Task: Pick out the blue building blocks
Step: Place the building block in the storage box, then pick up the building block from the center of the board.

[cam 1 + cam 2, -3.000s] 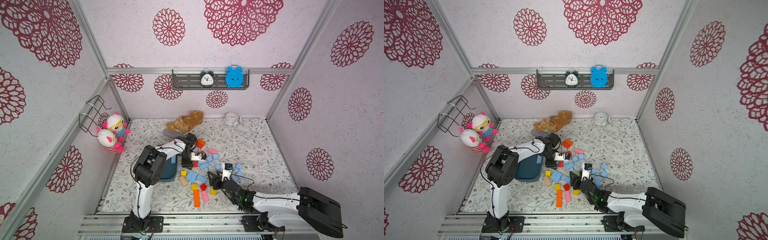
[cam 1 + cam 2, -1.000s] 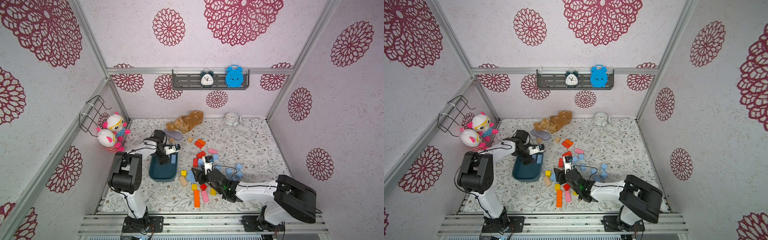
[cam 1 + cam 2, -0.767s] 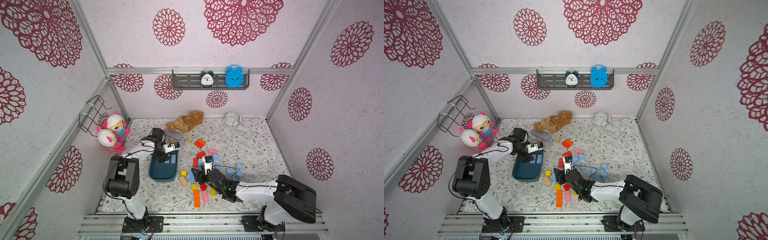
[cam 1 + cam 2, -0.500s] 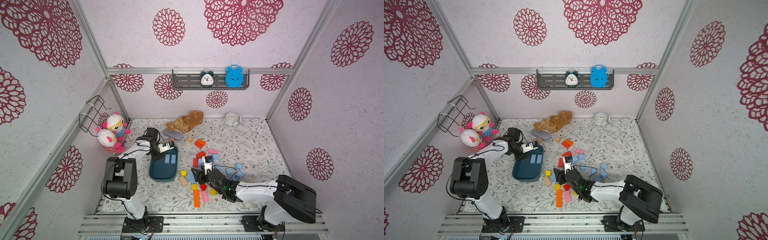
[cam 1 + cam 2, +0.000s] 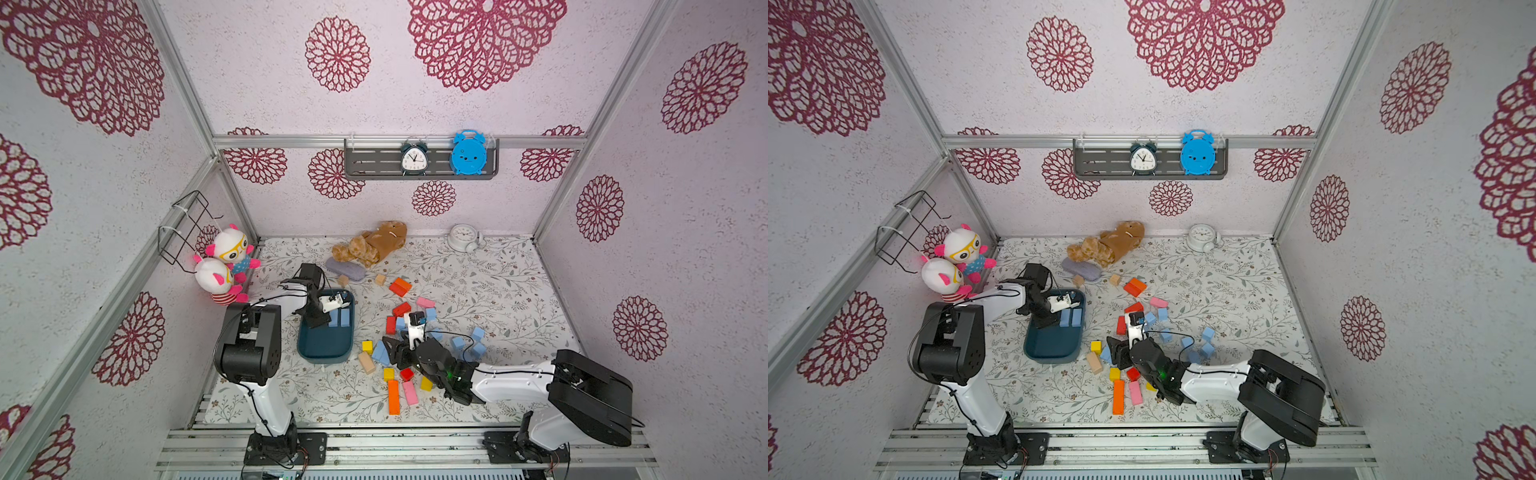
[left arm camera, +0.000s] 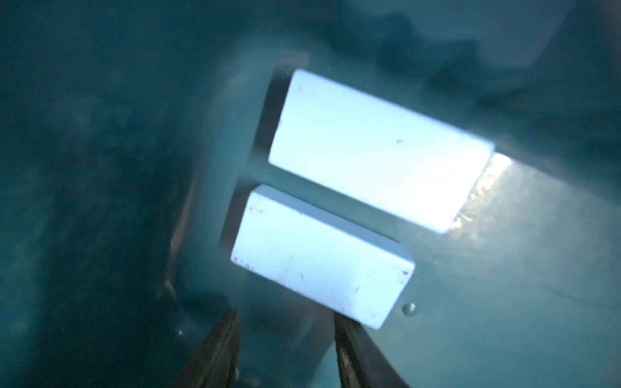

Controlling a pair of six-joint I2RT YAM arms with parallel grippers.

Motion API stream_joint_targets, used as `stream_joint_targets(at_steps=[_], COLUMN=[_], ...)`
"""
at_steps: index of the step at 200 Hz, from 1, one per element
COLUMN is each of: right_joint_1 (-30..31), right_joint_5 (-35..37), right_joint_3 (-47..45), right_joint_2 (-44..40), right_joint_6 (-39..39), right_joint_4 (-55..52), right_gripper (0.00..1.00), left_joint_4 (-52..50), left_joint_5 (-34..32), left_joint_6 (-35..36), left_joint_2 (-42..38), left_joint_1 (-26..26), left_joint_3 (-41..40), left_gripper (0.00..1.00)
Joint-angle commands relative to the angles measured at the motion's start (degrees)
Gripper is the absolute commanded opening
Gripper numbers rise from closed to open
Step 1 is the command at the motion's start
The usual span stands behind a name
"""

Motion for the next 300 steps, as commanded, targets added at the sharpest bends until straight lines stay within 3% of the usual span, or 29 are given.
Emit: stream_joint_targets(at_steps=[1, 55, 82, 115, 134, 158, 190, 205, 236, 300], right_joint_1=[-0.53, -0.49, -0.64, -2.81, -5.68, -10.2, -15.83, -18.43, -23.03, -28.1], right_joint_5=[0.69, 0.61, 0.72, -1.51, -4.29, -7.27, -5.75, -5.12, -5.0, -6.46], right_joint_3=[0.0, 0.29, 1.22, 4.2, 6.28, 9.9, 16.2, 18.87, 24.76, 33.85], right_joint_2=[-1.36, -0.78, -0.83, -1.87, -2.43, -2.28, -0.54, 0.88, 5.45, 16.97], right_joint_6=[0.43, 0.56, -0.06, -0.56, -0.58, -1.05, -3.15, -4.49, -8.12, -10.6], right_joint_4=[1.4, 1.55, -0.43, -7.61, -13.25, -23.21, -38.59, -44.11, -51.13, -55.54], right_gripper=[0.66, 0.67, 0.67, 0.67, 0.67, 0.67, 0.67, 0.67, 0.66, 0.55], left_joint_4=[0.46, -0.25, 0.13, -0.56, -0.06, 1.57, 12.32, 18.68, 20.9, 21.21], left_joint_5=[-1.09, 1.33, 1.32, 5.35, 8.46, 15.35, 23.46, 23.94, 19.06, 19.8], left_joint_6=[13.4, 10.7, 9.31, 2.46, -7.19, -25.44, -48.72, -55.32, -54.34, -57.41], left_joint_2=[1.69, 0.95, -1.45, -8.2, -12.94, -18.74, -26.44, -28.89, -30.69, -27.25], left_joint_1=[-0.94, -1.49, -1.4, -1.4, -1.73, -2.25, -3.78, -5.71, -10.2, -10.32], left_joint_3=[1.04, 3.01, 3.06, 2.12, 1.32, 0.12, -7.19, -11.66, -15.12, -14.52], left_gripper=[0.51, 0.53, 0.62, 0.71, 0.75, 0.78, 0.82, 0.83, 0.84, 0.84])
